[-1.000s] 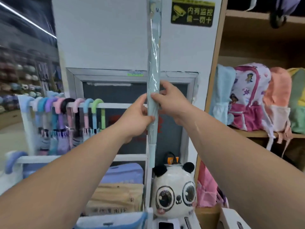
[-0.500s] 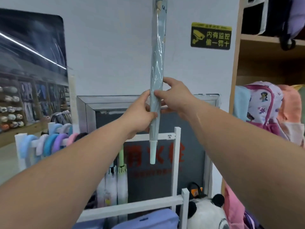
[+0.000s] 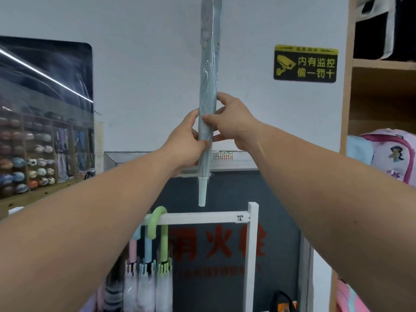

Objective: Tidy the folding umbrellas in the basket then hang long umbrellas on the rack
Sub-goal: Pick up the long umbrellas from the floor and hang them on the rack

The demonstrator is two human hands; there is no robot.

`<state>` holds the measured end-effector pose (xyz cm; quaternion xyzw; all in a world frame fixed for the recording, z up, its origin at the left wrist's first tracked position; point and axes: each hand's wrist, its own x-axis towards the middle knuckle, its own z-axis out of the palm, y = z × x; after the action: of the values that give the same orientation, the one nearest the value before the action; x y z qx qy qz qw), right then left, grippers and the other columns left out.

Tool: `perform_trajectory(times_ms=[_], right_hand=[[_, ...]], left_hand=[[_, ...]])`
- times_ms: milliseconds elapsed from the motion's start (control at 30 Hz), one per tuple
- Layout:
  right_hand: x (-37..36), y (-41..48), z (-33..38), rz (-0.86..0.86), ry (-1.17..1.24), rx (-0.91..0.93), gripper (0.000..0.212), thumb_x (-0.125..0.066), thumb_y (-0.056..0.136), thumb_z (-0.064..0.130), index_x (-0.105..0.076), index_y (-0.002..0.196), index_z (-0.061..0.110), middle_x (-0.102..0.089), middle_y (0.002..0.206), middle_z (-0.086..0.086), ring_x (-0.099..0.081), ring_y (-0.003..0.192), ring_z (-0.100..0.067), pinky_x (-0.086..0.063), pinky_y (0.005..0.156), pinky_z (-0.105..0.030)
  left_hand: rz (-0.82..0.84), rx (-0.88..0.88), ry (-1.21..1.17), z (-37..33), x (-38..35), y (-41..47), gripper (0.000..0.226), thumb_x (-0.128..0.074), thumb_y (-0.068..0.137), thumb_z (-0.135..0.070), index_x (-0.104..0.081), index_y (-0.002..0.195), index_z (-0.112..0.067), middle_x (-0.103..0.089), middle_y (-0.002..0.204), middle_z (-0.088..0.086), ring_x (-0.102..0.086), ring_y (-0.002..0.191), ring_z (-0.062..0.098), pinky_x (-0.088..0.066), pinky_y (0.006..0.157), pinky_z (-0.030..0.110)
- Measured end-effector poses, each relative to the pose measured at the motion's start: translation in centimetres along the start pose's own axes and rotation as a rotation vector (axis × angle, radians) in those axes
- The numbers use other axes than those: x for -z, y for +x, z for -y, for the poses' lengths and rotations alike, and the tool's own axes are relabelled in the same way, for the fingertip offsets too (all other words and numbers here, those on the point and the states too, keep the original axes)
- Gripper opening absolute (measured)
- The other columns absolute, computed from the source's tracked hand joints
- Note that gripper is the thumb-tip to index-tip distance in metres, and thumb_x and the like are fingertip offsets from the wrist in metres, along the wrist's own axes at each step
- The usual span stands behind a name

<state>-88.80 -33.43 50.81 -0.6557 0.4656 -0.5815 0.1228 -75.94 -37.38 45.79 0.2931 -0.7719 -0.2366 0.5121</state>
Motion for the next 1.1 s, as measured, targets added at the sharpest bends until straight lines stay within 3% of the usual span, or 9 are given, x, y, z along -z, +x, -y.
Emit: perform_trajectory(times_ms=[267,400,500,633,767,867,967,1100], right_hand=[[-2.5,2.2,-3.2,-0.001,0.022,0.028,0.057,-0.069,0.089,0.005,-0.051,0.140,0.023,-0.070,0.093,-0.015,-0.074,0.083,-0.026,-0.064,0.065,-0.045],[-3.8,1.7,-5.7,0.035,-0.003,0.001,0.055,-0.071,0.087,0.010,-0.052,0.136,0.026,-0.070,0.089,-0.012,-0.074,0.082,-0.025,-0.063,0.068,-0.047],[-4.3,1.5,-6.6,0.057,0.037,-0.023,0.046,-0.068,0.089,0.014,-0.054,0.132,0.024,-0.071,0.094,-0.014,-0.074,0.085,-0.028,-0.063,0.073,-0.049],[-4.8,1.3,-7.3,0.037,0.074,-0.032,0.035,-0.064,0.094,0.018,-0.055,0.128,0.023,-0.072,0.098,-0.016,-0.074,0.086,-0.029,-0.062,0.074,-0.051],[-5.1,0.5,-8.1,0.089,0.113,-0.082,0.040,-0.064,0.095,0.014,-0.050,0.132,0.021,-0.069,0.107,-0.017,-0.074,0.087,-0.029,-0.063,0.070,-0.048],[-5.6,-0.2,-8.9,0.111,0.113,-0.104,0.042,-0.065,0.095,0.012,-0.048,0.133,0.020,-0.067,0.110,-0.017,-0.074,0.090,-0.030,-0.063,0.067,-0.046],[-6.3,-1.0,-10.0,0.131,0.118,-0.117,0.042,-0.065,0.095,0.010,-0.046,0.131,0.019,-0.068,0.112,-0.014,-0.073,0.092,-0.028,-0.063,0.067,-0.049],[-7.2,-2.4,-11.6,0.136,0.137,-0.116,0.041,-0.066,0.094,0.009,-0.044,0.127,0.019,-0.069,0.114,-0.012,-0.073,0.092,-0.029,-0.062,0.065,-0.053]], left_hand=[[-0.030,0.031,0.052,3.5,0.4,1.4,0.070,-0.063,0.093,-0.013,-0.032,0.142,-0.052,-0.062,0.101,0.013,-0.070,0.088,0.027,-0.063,0.069,0.045],[-0.016,0.060,0.043,6.1,0.2,0.1,0.067,-0.063,0.093,-0.011,-0.036,0.133,-0.056,-0.062,0.095,0.008,-0.068,0.087,0.027,-0.062,0.070,0.051],[0.019,0.093,0.001,7.3,0.0,-0.6,0.069,-0.062,0.094,-0.006,-0.035,0.138,-0.051,-0.064,0.093,0.002,-0.069,0.090,0.027,-0.062,0.074,0.052],[0.061,0.139,-0.054,8.8,-1.0,-1.9,0.071,-0.062,0.094,-0.003,-0.034,0.141,-0.048,-0.067,0.097,0.004,-0.070,0.092,0.031,-0.061,0.075,0.058],[0.071,0.179,-0.053,10.5,-1.3,-2.7,0.073,-0.066,0.091,-0.007,-0.034,0.133,-0.058,-0.069,0.101,0.013,-0.070,0.093,0.039,-0.059,0.074,0.062],[0.073,0.190,-0.025,11.5,-1.2,-3.3,0.073,-0.070,0.088,-0.008,-0.035,0.133,-0.054,-0.071,0.093,0.007,-0.072,0.089,0.027,-0.061,0.080,0.053],[0.028,0.202,0.017,11.3,-0.8,-3.1,0.055,-0.072,0.084,-0.013,-0.050,0.127,-0.040,-0.071,0.081,-0.004,-0.072,0.082,0.017,-0.061,0.080,0.044],[-0.084,0.250,-0.074,9.9,0.3,-1.9,0.023,-0.063,0.086,-0.018,-0.065,0.105,-0.029,-0.073,0.095,0.001,-0.071,0.080,0.018,-0.055,0.060,0.028]])
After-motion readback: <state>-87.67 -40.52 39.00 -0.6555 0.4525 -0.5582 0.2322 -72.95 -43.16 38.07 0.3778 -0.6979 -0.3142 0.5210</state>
